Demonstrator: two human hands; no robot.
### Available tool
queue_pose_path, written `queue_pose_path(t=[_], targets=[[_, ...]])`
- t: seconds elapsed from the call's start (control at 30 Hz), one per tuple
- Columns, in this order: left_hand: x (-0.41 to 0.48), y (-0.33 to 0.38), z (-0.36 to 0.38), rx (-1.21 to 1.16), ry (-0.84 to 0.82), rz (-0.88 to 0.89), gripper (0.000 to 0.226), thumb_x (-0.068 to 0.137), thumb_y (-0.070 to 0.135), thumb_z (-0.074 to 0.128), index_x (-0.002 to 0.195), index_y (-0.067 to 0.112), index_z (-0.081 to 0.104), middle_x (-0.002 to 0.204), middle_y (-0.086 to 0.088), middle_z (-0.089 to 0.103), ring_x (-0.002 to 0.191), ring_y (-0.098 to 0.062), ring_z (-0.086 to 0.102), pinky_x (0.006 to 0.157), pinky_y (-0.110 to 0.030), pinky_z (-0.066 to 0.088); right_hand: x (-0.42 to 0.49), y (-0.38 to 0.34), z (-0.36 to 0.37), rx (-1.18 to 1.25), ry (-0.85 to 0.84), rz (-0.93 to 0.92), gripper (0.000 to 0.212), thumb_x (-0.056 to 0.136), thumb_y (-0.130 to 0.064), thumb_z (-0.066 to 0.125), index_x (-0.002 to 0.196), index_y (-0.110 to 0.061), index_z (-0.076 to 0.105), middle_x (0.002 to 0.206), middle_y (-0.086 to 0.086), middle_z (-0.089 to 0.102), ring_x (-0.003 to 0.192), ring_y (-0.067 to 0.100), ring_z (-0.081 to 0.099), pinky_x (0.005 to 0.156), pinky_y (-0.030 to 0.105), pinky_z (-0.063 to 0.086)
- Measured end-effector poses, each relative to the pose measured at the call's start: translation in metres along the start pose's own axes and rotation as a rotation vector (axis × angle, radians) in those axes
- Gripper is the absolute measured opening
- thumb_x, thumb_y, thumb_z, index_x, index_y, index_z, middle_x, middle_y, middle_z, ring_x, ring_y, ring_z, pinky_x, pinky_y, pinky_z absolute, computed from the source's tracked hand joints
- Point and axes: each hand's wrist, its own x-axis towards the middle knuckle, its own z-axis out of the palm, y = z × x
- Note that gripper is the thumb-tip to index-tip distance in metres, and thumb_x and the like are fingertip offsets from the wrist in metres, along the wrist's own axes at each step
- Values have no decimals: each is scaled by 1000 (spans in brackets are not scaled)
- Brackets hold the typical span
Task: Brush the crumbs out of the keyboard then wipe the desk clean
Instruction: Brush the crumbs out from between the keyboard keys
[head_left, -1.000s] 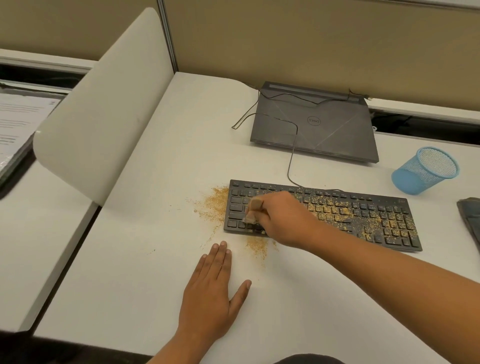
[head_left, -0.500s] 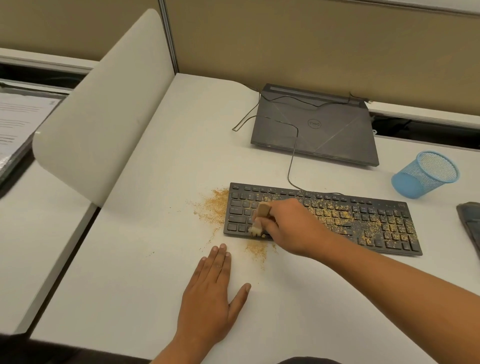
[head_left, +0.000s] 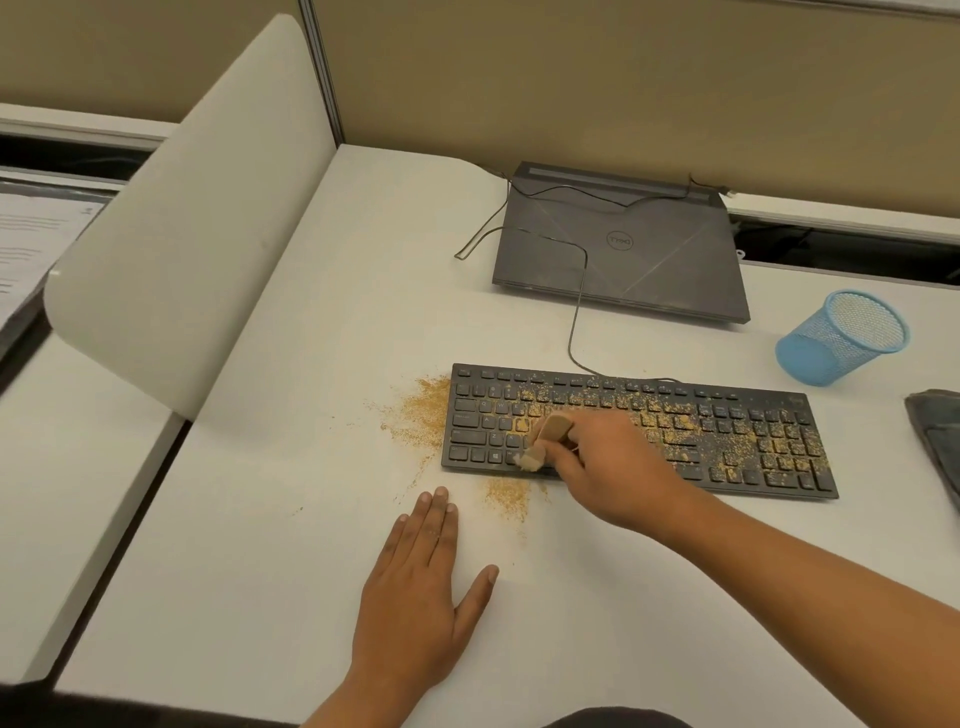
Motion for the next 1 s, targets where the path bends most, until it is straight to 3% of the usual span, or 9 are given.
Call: queue_pose_path(t=[0.13,0.23,0.3,0.43,0.6,0.7,0.8,0.93,1.0], targets=[[1,0,1,5,-5,-8,73,99,63,26,148,11,41,158,-2,30,147,-15,24,116,-33,19,7,0,-13,33,24,16,20,100,-21,54,91,-17,72,77,-25,59,66,-17,53,56,8,39],[0,0,2,13,-10,-8,73,99,63,26,148,11,40,159,-2,30,147,-15,23,116,-33,19,17,9,-20,-39,-21,23,19,99,-28,56,91,-22,71,81,-18,65,66,-4,57,61,12,42],[1,0,2,14,-13,-8,74,99,63,25,148,11,40,158,-2,30,147,-16,25,115,-34,21,18,16,-22,-77,-81,41,19,98,-29,56,86,-23,69,86,-9,70,70,3,59,67,27,50],[1,-1,2,12,-14,-7,74,99,63,25,148,11,40,158,-2,31,147,-17,26,114,-35,22,17,19,-29,-101,-18,62,19,99,-28,55,89,-21,70,73,-6,65,56,5,51,53,20,36],[0,-2,3,-1,-22,-10,73,99,63,25,149,12,39,159,-1,29,147,-15,23,115,-33,18,19,12,-28,-192,-64,88,23,98,-31,55,83,-16,64,67,-5,58,59,12,53,52,25,40],[5,0,1,-29,10,-32,74,99,63,24,149,11,37,159,0,29,148,-14,22,116,-30,17,26,6,-34,-61,105,115,21,95,-26,59,79,-16,68,66,-5,62,55,10,54,50,21,42],[22,4,-5,-75,73,-75,75,99,65,21,152,14,30,160,2,24,149,-13,18,118,-26,12,36,2,-35,113,321,134,13,92,-21,62,86,-19,74,78,-17,64,71,3,62,62,16,49],[41,7,-8,-69,78,-60,73,99,64,22,153,16,28,161,2,21,150,-12,14,119,-27,10,45,3,-31,143,405,132,14,92,-18,62,84,-16,73,80,-26,58,71,-7,62,60,5,44],[42,7,-5,-63,54,-30,72,100,62,24,154,14,28,162,0,20,150,-13,13,119,-28,12,49,6,-29,119,414,154,18,93,-20,59,80,-18,71,76,-23,61,67,-8,62,57,6,45]])
